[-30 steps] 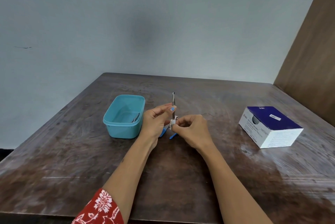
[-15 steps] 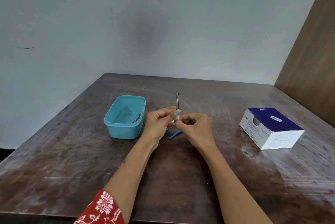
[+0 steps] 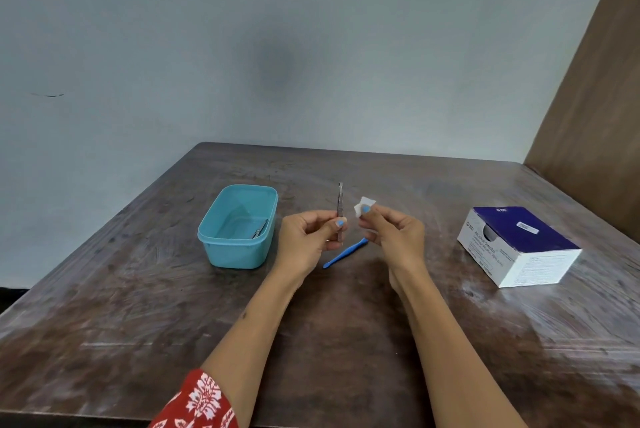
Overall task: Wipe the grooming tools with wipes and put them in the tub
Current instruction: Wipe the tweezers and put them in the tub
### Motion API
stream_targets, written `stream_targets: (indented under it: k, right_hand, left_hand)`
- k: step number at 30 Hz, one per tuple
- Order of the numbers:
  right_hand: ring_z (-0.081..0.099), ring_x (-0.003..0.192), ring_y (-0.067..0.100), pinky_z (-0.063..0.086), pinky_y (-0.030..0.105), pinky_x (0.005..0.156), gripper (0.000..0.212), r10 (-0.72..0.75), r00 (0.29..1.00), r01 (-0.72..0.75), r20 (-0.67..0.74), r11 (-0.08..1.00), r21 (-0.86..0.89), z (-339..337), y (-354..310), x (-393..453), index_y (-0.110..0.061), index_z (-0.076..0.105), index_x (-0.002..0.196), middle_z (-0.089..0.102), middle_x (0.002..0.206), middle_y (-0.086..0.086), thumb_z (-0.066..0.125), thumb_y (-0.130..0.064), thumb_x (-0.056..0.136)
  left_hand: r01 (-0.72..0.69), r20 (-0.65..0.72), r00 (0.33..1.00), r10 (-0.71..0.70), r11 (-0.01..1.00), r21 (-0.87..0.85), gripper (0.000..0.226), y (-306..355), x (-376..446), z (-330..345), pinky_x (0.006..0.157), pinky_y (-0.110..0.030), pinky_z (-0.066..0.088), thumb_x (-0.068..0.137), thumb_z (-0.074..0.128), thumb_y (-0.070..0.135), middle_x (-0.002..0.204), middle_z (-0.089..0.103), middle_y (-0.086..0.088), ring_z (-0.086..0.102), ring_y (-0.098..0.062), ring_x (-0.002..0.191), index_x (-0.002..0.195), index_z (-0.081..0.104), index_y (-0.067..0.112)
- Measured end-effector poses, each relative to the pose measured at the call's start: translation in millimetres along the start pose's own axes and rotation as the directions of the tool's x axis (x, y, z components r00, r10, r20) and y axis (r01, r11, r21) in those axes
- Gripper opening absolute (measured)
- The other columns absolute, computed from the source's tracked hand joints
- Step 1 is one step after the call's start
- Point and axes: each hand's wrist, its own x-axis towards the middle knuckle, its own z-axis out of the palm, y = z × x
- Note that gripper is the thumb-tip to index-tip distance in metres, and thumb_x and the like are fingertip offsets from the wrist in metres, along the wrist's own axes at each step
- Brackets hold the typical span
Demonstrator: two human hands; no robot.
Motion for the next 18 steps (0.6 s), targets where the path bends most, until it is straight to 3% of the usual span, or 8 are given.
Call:
stream_targets:
  k: [4, 11, 15, 18]
  right_hand:
    - [0.068, 0.063, 0.008, 0.053, 0.018, 0.055, 0.010, 0.107, 0.994, -0.107, 0.011, 0.980, 0.166, -2.1, -4.0, -1.1, -0.006, 0.069, 0.093, 0.071, 0.075, 0.004, 0.065, -0.005, 0.084]
    - [0.067, 0.067, 0.011, 0.054, 0.021, 0.063, 0.012, 0.103, 0.979, -0.116, 0.177, 0.991, 0.063, 0.4, -3.3, -5.0, -0.008, 0.071, 0.092, 0.073, 0.072, 0.002, 0.061, -0.004, 0.088]
    - [0.067, 0.070, 0.010, 0.054, 0.023, 0.069, 0.013, 0.080, 0.973, -0.092, 0.217, 0.995, 0.046, 0.5, -3.8, -6.9, -0.013, 0.072, 0.088, 0.074, 0.073, 0.000, 0.060, -0.008, 0.089]
    - [0.068, 0.074, 0.010, 0.052, 0.021, 0.066, 0.011, 0.076, 0.970, -0.093, 0.233, 0.994, 0.062, -0.6, -4.9, -7.1, -0.014, 0.074, 0.088, 0.075, 0.079, 0.000, 0.063, -0.015, 0.087]
  left_hand:
    - [0.006, 0.005, 1.000, -0.006, 0.999, 0.053, 0.023, 1.7, -1.4, 0.9, 0.064, -0.027, 0.058, 0.078, 0.071, 0.008, 0.085, 0.071, -0.012, 0.067, -0.015, 0.070, 0.101, 0.069, 0.003]
    - [-0.057, 0.056, 0.997, 0.048, 0.984, 0.166, 0.024, 4.5, -6.6, 2.7, 0.067, -0.029, 0.059, 0.080, 0.069, 0.007, 0.089, 0.072, -0.013, 0.066, -0.013, 0.071, 0.104, 0.070, 0.003]
    - [-0.086, 0.068, 0.995, 0.074, 0.977, 0.195, 0.022, 6.3, -8.8, 2.2, 0.064, -0.024, 0.058, 0.081, 0.068, 0.007, 0.085, 0.072, -0.008, 0.066, -0.012, 0.071, 0.103, 0.070, 0.005]
    - [-0.086, 0.067, 0.995, 0.075, 0.979, 0.185, 0.019, 7.1, -9.1, 1.8, 0.065, -0.025, 0.059, 0.082, 0.067, 0.007, 0.083, 0.071, -0.007, 0.066, -0.011, 0.070, 0.101, 0.071, 0.007]
